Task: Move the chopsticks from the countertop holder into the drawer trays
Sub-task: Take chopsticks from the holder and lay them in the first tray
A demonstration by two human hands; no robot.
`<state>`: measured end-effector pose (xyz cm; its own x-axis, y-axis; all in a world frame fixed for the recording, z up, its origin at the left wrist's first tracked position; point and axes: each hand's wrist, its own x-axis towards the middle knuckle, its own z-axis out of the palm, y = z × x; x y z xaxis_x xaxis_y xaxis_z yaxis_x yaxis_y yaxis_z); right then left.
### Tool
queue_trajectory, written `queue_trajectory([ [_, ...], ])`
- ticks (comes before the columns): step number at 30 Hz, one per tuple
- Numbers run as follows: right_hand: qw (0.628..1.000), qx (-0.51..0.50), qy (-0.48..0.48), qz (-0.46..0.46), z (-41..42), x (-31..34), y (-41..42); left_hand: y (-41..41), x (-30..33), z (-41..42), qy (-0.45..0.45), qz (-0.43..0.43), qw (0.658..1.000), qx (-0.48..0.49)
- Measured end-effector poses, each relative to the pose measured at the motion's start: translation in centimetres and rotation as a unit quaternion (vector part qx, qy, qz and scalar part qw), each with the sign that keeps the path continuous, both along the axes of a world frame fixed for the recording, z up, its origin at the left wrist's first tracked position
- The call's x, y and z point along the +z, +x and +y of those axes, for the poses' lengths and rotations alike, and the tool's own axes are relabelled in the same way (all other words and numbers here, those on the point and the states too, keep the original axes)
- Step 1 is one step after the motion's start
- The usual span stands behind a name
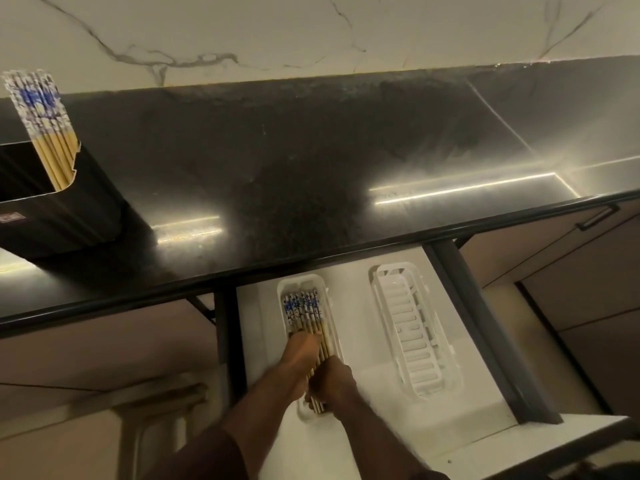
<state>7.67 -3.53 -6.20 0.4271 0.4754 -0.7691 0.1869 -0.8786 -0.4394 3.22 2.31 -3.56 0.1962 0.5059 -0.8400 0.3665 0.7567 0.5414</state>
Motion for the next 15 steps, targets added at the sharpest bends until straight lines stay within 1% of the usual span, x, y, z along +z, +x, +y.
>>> queue_trajectory([
  [4, 0.993, 0.093, 0.004, -0.071, -0.2, -0.3, -0.6, 0.0, -0.6, -0.2, -0.016, 0.007, 1.0, -0.011],
  [6, 0.993, 0.097, 0.023, -0.065, -0.3, -0.8, -0.9, -0.1, -0.8, -0.3, -0.023, 0.002, 1.0, -0.011],
  [9, 0.988, 0.119, 0.03, -0.089, -0.5, -1.4, -1.3, -0.5, -0.9, -0.3, -0.04, -0.003, 0.999, -0.009],
  [11, 0.989, 0.112, 0.04, -0.084, -0.6, -1.6, -1.4, -0.7, -0.9, -0.3, -0.052, -0.007, 0.999, -0.008],
  [15, 0.978, 0.144, 0.063, -0.136, -0.9, -1.8, -1.4, -0.9, -0.9, -0.4, -0.059, -0.023, 0.998, -0.025],
])
